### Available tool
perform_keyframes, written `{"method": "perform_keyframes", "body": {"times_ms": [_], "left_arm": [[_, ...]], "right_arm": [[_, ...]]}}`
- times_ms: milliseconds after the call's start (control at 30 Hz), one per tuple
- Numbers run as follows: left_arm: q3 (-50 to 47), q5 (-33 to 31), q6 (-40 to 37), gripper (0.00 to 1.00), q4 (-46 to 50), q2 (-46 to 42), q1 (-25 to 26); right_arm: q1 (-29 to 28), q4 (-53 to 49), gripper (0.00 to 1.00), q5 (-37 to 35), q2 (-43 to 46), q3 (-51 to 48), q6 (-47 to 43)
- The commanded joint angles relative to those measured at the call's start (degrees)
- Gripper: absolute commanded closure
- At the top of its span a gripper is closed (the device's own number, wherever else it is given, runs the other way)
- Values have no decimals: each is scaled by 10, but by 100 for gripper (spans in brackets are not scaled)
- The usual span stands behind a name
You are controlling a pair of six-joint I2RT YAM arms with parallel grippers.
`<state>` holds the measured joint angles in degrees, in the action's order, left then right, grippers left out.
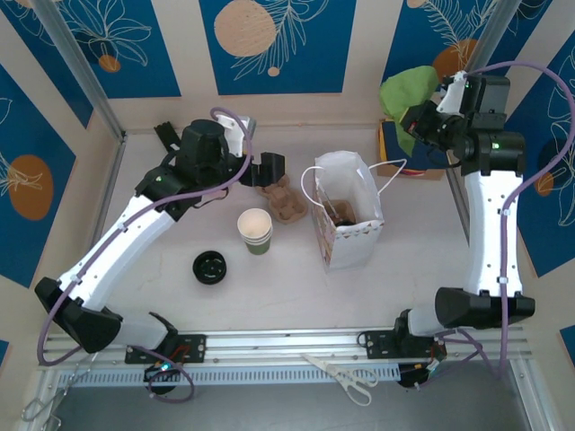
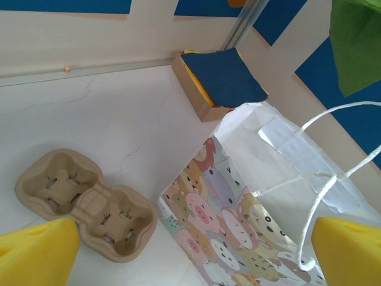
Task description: Pack the takeout coffee
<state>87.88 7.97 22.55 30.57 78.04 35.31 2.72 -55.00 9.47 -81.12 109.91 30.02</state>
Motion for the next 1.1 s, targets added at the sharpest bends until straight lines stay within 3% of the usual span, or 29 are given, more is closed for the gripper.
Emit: {"method": "perform_keyframes", "body": {"times_ms": [0, 533, 833, 1067], "left_arm": [[-14, 14, 17, 0, -18, -24, -6], [-54, -2, 22, 0, -10, -72, -5], [-65, -4, 27, 0, -12, -83, -5], [-73, -4, 34, 0, -15, -86, -5]], "right_arm": [[-34, 5, 100, 35, 25, -7, 21], [-153, 44, 100, 118, 104, -113, 110], [-150, 25, 100, 190, 142, -188, 114], [-101, 8, 100, 267, 151, -234, 89]]}}
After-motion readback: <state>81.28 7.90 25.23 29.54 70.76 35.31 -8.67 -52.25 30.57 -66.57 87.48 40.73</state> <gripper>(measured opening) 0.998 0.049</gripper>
